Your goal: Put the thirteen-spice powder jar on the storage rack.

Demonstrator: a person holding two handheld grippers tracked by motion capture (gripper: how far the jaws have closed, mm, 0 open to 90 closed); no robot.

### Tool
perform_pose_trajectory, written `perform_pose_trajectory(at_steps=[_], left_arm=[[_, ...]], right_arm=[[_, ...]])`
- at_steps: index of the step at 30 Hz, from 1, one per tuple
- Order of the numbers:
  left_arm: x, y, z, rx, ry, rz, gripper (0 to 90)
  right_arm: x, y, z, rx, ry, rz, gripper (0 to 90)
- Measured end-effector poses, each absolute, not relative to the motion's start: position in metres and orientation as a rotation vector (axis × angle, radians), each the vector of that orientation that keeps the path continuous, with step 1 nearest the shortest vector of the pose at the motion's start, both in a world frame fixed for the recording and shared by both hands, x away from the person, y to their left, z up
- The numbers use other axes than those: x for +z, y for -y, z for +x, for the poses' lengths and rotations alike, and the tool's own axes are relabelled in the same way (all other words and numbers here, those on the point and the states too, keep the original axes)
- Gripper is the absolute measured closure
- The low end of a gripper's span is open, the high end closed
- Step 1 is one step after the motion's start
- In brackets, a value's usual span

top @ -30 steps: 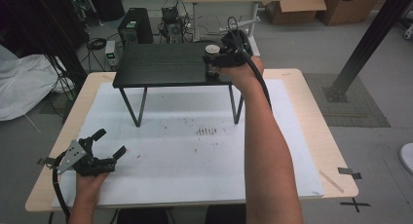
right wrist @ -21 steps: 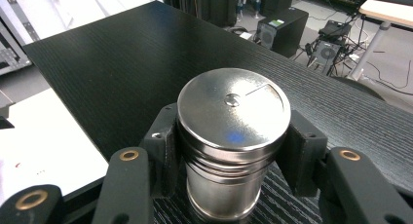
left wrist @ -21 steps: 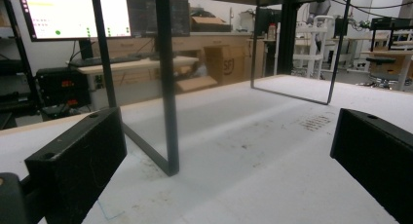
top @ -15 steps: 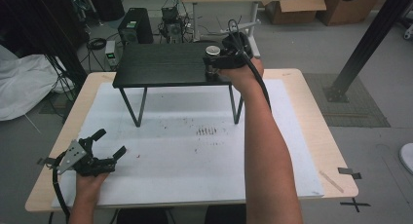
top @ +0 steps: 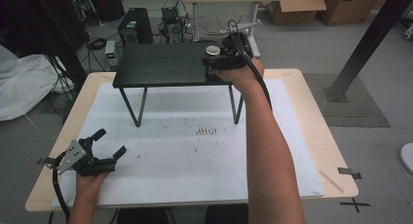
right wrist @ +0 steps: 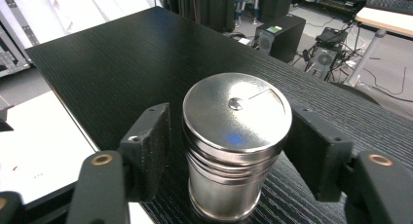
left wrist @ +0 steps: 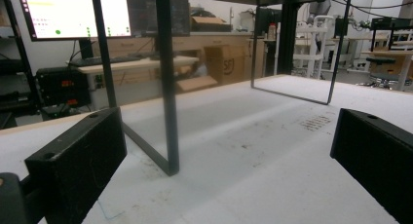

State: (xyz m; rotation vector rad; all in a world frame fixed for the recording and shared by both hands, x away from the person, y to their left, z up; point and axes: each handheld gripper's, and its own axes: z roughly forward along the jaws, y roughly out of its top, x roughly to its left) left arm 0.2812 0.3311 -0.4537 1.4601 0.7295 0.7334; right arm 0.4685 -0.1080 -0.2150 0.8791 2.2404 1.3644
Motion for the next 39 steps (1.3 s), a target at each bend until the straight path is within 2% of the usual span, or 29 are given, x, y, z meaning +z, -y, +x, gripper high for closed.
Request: perform_pose_trajectory(at_steps=[39], left_arm=[[-0.454,-0.331,0.281,0.739,-0.726,1.461,0.2]], right_arm=[[-0.198,0.151,0.431,1.534,-2.098,0.911,19.0]])
